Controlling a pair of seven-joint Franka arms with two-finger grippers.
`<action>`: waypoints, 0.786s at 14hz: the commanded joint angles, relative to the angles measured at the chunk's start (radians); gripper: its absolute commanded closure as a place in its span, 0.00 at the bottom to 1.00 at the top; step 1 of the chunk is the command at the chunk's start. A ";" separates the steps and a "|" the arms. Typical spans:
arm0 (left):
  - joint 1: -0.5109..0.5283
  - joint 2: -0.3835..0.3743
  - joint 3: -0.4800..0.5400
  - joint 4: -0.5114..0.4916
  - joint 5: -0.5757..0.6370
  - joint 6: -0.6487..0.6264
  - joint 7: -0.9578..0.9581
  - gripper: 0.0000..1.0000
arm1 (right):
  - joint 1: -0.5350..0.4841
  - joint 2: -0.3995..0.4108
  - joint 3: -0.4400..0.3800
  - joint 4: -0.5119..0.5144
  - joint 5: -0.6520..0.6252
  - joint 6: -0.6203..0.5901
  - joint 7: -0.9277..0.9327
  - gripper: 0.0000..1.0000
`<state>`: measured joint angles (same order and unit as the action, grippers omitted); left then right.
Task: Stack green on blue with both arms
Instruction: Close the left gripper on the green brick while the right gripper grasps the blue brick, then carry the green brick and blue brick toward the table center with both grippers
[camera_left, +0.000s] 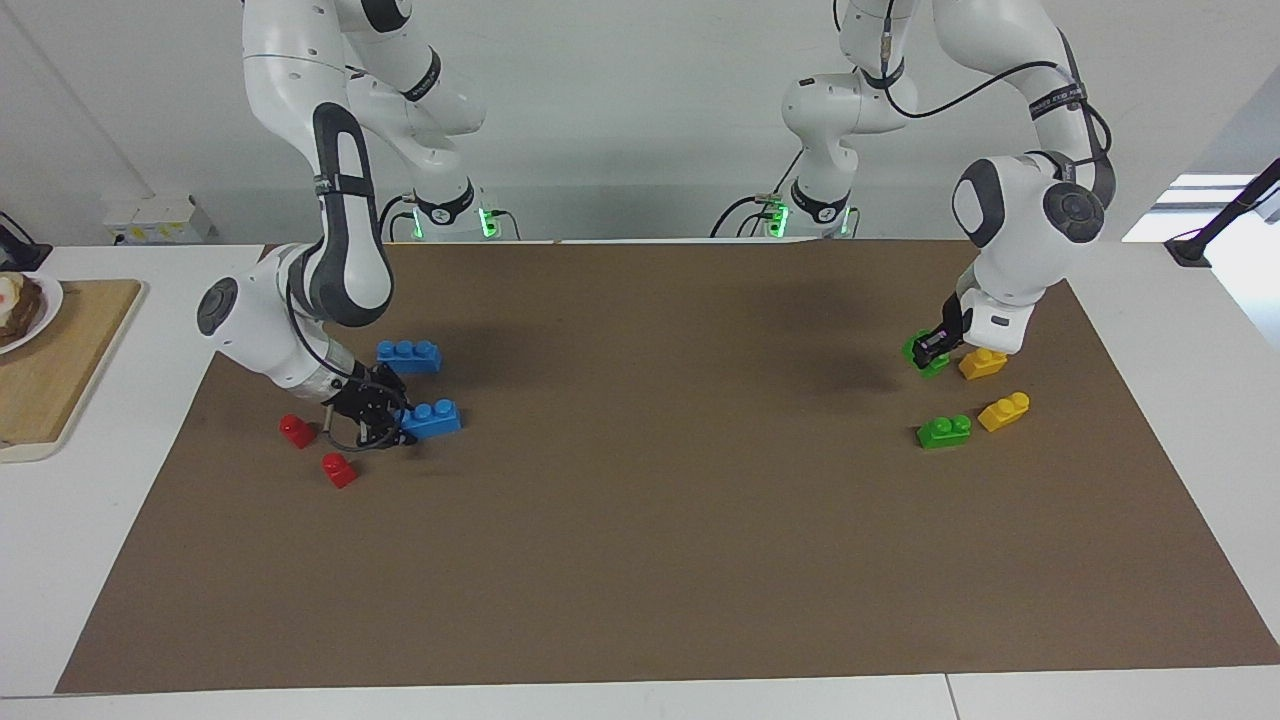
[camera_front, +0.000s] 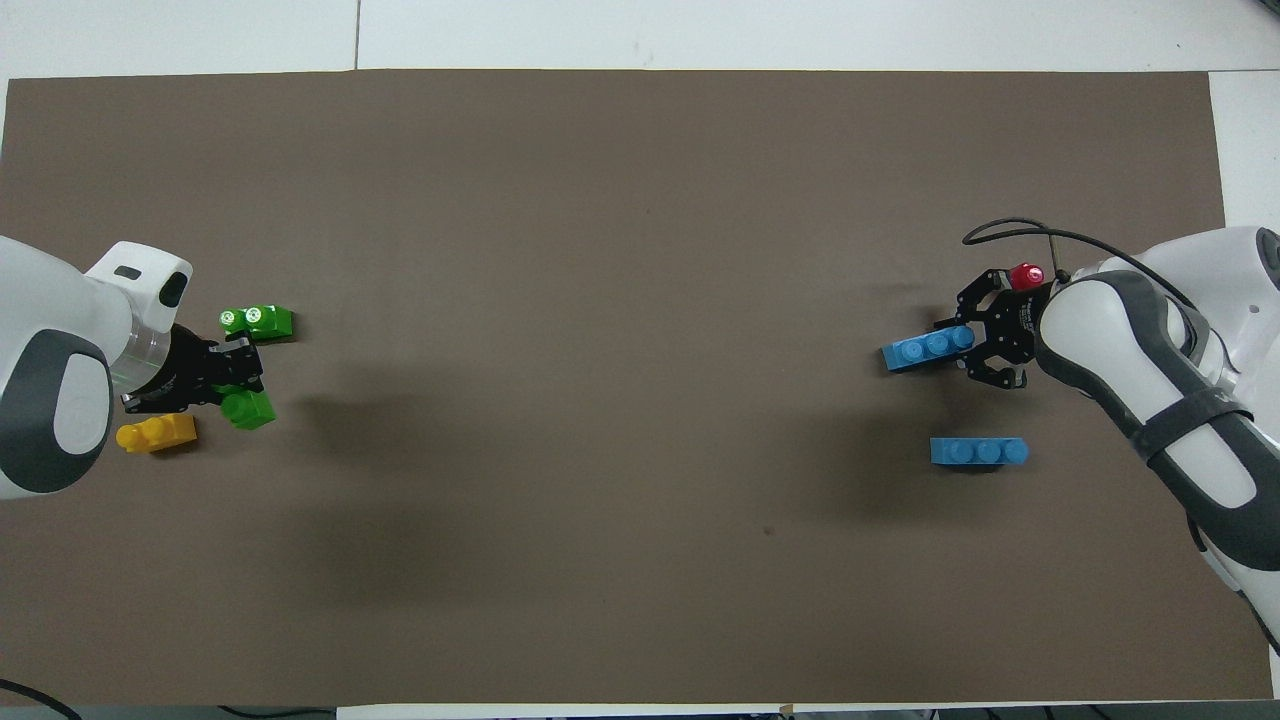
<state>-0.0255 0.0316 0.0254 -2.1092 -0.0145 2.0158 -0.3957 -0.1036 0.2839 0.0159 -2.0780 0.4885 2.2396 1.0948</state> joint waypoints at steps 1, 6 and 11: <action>-0.019 0.016 0.004 0.031 -0.002 -0.078 -0.092 1.00 | -0.019 -0.002 0.007 -0.011 0.027 0.020 -0.052 1.00; -0.017 0.024 0.004 0.054 -0.009 -0.057 -0.120 1.00 | 0.001 -0.006 0.012 0.114 0.027 -0.084 0.032 1.00; -0.025 0.025 0.001 0.057 -0.012 -0.055 -0.261 1.00 | 0.215 -0.006 0.012 0.280 0.053 -0.121 0.395 1.00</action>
<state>-0.0361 0.0380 0.0239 -2.0796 -0.0179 1.9789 -0.5956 0.0273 0.2704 0.0300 -1.8483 0.4987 2.1215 1.3606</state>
